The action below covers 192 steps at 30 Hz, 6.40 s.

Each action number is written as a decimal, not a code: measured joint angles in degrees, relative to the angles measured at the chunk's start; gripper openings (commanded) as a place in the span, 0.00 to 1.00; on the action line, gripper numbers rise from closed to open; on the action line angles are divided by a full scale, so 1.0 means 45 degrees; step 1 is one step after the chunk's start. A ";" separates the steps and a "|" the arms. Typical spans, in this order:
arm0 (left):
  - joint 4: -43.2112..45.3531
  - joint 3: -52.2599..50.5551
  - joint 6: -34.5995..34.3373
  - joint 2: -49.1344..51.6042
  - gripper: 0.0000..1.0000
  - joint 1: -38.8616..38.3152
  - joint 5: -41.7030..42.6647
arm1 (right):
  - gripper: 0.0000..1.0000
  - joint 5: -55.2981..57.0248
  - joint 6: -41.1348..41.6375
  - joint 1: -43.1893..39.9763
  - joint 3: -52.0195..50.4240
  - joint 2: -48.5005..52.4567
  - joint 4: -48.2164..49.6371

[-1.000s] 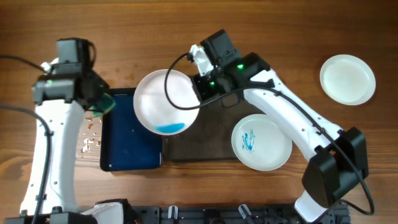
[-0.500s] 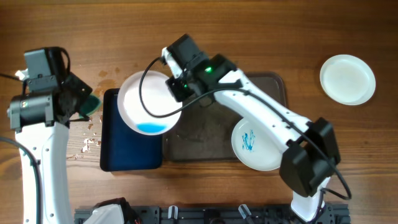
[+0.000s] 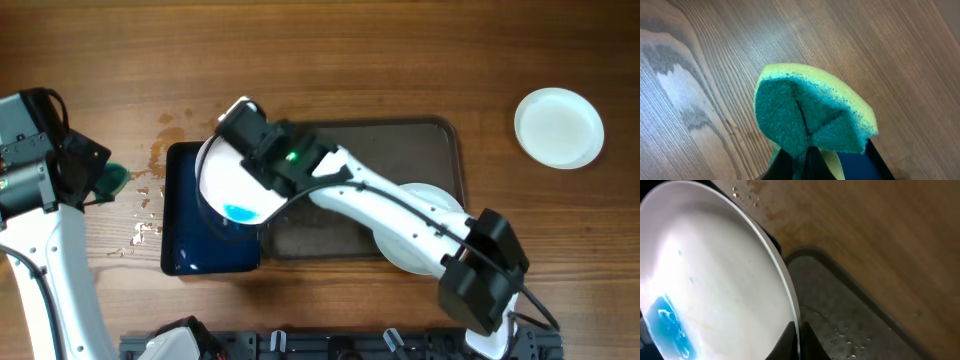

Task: Clean dirty plates on tray and stack at the side
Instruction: 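Lift the plate with the right gripper and tilt it over the blue tray, then carry the plate with the right gripper to the right table side, then lower the plate onto the cleaned plate and open the right gripper, then move the right gripper back to the last stained plate on the tray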

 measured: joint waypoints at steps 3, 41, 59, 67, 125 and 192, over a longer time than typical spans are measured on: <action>0.0000 0.0000 0.0000 0.0000 0.04 0.0087 -0.0005 | 0.04 0.1117 -0.0335 0.0525 0.0243 0.0000 0.0010; 0.0034 0.0000 0.0005 0.0000 0.04 0.0092 0.0005 | 0.04 0.9734 -0.7359 0.4590 0.0413 0.0000 0.4619; 0.0019 0.0000 0.0000 0.0000 0.04 0.0092 0.0107 | 0.04 0.8403 -0.7645 0.4930 0.0510 0.0019 0.5051; -0.0010 0.0000 0.0005 0.0000 0.04 0.0092 0.0243 | 0.04 0.9233 -0.8344 0.4561 0.0568 0.0044 0.5969; -0.0078 0.0005 0.0097 0.1064 0.04 -0.2919 0.1637 | 0.04 -0.5479 0.4371 -1.1686 0.1875 -0.1447 -0.2511; 0.1044 0.0005 0.0151 0.3929 0.04 -0.6135 0.0029 | 0.22 -0.6567 0.4197 -1.4911 -0.2380 -0.1778 -0.5236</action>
